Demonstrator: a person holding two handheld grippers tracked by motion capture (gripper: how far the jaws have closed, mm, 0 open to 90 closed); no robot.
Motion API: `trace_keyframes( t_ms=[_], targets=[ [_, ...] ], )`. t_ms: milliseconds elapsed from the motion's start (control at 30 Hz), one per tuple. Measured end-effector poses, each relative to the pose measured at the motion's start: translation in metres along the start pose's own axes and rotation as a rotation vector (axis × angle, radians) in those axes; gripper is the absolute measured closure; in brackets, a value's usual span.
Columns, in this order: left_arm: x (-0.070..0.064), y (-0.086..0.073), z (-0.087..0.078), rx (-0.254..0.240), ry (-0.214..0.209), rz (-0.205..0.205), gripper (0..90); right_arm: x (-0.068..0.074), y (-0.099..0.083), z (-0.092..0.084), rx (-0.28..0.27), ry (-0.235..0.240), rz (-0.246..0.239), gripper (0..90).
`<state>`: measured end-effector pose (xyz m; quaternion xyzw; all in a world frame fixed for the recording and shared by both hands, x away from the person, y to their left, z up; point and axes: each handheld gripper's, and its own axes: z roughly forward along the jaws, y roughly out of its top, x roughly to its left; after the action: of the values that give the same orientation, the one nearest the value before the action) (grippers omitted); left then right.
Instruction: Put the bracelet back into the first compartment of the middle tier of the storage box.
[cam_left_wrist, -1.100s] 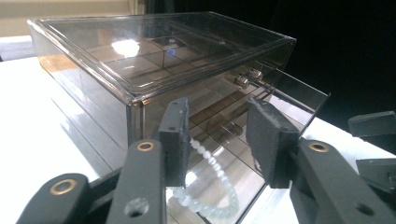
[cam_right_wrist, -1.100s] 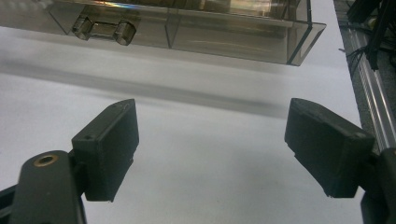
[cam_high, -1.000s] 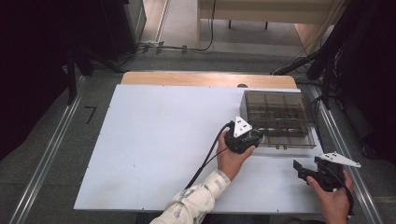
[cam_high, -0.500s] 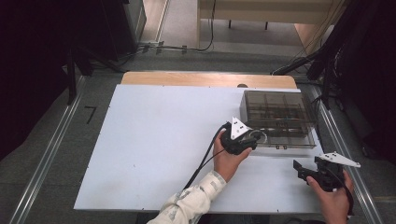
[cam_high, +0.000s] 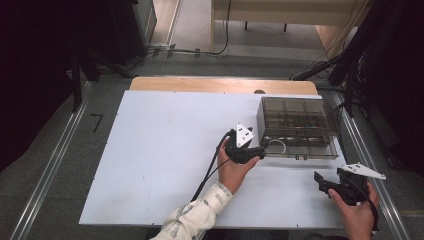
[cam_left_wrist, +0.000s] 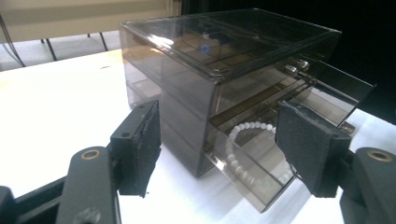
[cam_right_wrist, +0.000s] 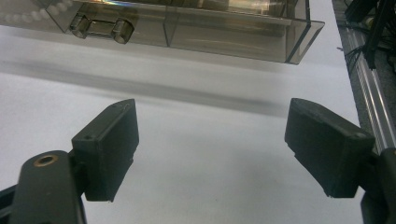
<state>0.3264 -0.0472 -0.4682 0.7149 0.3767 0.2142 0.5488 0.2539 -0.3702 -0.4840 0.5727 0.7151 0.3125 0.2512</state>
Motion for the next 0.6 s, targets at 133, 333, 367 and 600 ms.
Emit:
trace_keyframes(
  t_ms=[133,333,367,600],
  targets=[
    [0.006,0.000,-0.006,0.003,0.021,-0.012,29.5,0.000,0.000,0.000,0.000,-0.001,0.003,16.0],
    [0.018,-0.003,-0.015,0.004,0.054,-0.029,27.6,0.000,0.000,0.000,0.000,-0.003,-0.003,16.0],
    [0.020,-0.004,-0.017,0.006,0.056,-0.033,27.4,0.000,0.000,0.000,0.000,-0.004,-0.002,16.0],
    [0.030,-0.007,-0.028,0.016,0.079,-0.039,26.6,0.001,0.000,0.000,0.001,-0.004,0.001,16.0]
  ],
)
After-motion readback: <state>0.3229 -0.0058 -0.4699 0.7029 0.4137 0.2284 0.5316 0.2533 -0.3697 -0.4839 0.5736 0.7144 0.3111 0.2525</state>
